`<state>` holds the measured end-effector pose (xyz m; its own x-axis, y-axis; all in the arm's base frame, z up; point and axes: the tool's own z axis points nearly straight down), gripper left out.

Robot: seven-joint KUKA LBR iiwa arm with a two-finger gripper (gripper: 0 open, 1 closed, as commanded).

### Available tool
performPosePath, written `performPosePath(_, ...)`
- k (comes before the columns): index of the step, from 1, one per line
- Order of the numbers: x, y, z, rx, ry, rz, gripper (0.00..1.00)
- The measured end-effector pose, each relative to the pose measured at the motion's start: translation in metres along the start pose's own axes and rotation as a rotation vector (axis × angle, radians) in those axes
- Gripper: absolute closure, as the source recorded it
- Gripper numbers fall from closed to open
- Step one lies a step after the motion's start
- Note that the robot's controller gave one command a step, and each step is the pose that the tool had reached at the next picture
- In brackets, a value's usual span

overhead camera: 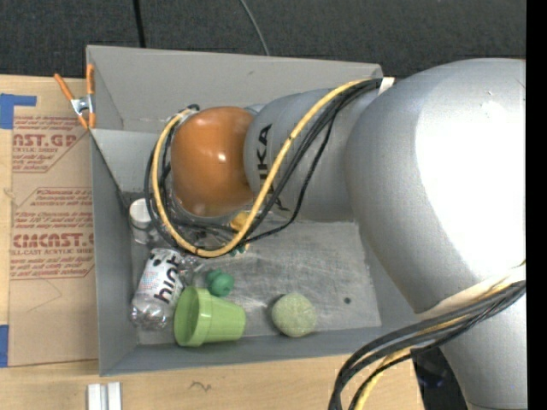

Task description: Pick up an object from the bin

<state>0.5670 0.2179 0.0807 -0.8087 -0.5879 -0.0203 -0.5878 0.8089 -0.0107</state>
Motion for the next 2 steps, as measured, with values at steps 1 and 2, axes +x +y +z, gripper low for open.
performPosePath(1, 0.0, -0.0001, 0.0, 0.0, 0.0, 0.0, 1.0)
performPosePath(2, -0.0001, -0.0005, -0.0011, -0.001, 0.003, 0.0, 1.0)
